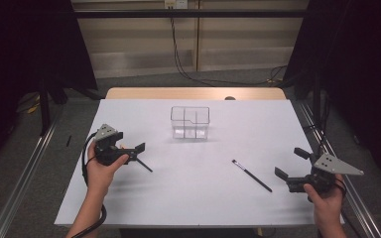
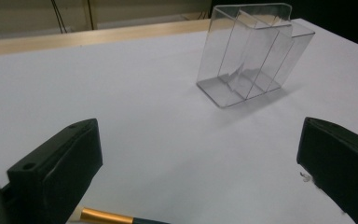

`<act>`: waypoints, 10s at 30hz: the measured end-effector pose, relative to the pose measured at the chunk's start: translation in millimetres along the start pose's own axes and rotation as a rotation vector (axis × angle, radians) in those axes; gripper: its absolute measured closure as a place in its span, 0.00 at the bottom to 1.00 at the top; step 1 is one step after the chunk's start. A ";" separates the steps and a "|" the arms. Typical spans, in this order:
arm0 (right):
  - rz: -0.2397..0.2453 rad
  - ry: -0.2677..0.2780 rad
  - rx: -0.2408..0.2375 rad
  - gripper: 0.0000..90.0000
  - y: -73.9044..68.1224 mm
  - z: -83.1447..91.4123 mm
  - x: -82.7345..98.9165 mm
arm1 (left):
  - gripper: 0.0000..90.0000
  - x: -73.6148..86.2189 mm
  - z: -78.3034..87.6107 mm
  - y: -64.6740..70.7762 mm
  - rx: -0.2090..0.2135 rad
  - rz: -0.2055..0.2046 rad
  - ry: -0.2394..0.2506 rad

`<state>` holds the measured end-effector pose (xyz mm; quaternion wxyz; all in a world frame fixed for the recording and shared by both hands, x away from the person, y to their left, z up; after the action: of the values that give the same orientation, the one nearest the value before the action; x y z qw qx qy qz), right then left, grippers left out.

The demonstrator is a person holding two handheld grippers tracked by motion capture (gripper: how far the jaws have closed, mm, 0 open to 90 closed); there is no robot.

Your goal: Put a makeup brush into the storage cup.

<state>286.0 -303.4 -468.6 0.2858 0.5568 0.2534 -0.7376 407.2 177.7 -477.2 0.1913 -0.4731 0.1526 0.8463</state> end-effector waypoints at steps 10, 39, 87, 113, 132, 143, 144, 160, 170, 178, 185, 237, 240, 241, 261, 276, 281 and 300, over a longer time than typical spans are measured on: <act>0.002 0.001 -0.005 0.00 -1.3 0.8 -0.5 | 0.00 13.8 -11.8 -7.5 -0.073 0.000 -0.242; 0.002 0.008 -0.002 0.00 -0.6 2.5 -1.1 | 0.07 33.3 -31.3 -8.2 -0.240 0.090 -0.702; 0.000 -0.002 -0.002 0.00 0.0 3.0 1.3 | 0.90 32.1 -32.7 -17.5 -0.306 0.075 -0.824; 0.004 -0.005 -0.009 0.00 0.1 1.3 1.2 | 0.93 32.1 -35.7 -18.1 -0.306 0.105 -0.869; 0.001 -0.003 0.004 0.00 1.8 5.6 2.5 | 0.93 12.8 -34.7 -14.0 -0.207 0.148 -0.729; -0.001 -0.002 0.005 0.00 1.7 6.3 2.3 | 0.93 -11.1 -36.2 2.3 -0.123 0.172 -0.536; 0.000 -0.003 0.006 0.00 1.7 6.2 2.3 | 0.93 -12.7 -36.4 3.3 -0.121 0.172 -0.522; 0.002 0.000 0.008 0.00 2.1 6.7 1.9 | 0.93 -41.8 -31.6 5.8 -0.116 0.224 -0.238; 0.001 0.001 0.006 0.00 2.6 7.1 2.0 | 0.93 -55.1 -27.7 5.8 -0.157 0.250 -0.090; 0.002 0.002 0.007 0.00 2.2 7.1 1.8 | 0.93 -67.9 -22.8 8.2 -0.171 0.252 0.021; 0.010 0.005 0.006 0.00 1.2 7.2 0.8 | 0.93 -80.0 -16.8 10.1 -0.172 0.242 0.099; 0.015 -0.001 -0.007 0.00 -0.1 5.3 0.8 | 0.93 -132.7 -35.8 43.7 -0.023 0.179 0.307; 0.012 0.002 -0.005 0.00 0.5 5.4 0.9 | 0.93 -135.8 -37.4 46.3 -0.015 0.180 0.309; 0.012 0.002 -0.005 0.00 0.5 5.4 1.0 | 0.93 -136.4 -38.0 46.6 -0.015 0.180 0.311; 0.015 -0.001 -0.008 0.00 -0.1 5.3 0.9 | 0.93 -156.9 -43.6 54.2 0.002 0.191 0.366; 0.015 0.000 -0.010 0.00 -0.9 4.9 0.8 | 0.93 -164.4 -54.1 64.1 0.006 0.182 0.386; 0.016 -0.001 -0.008 0.00 -0.7 5.0 0.7 | 0.93 -164.7 -59.6 69.6 0.010 0.186 0.389; 0.017 0.000 -0.011 0.00 -1.0 5.1 0.3 | 0.93 -158.2 -73.1 80.2 -0.003 0.159 0.385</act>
<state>281.8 -306.2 -467.6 0.2951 0.5575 0.2527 -0.7337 499.8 46.6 -372.0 0.0906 -0.6128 0.2222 0.7530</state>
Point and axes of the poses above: each handheld gripper's, and its own axes: z roughly backward along the jaws, x roughly out of its underside, y roughly to its right, the point moved 8 cm from there along -z, roughly forward along the jaws, and after that the axes turned 11 degrees about -x, right-handed, at the moved point
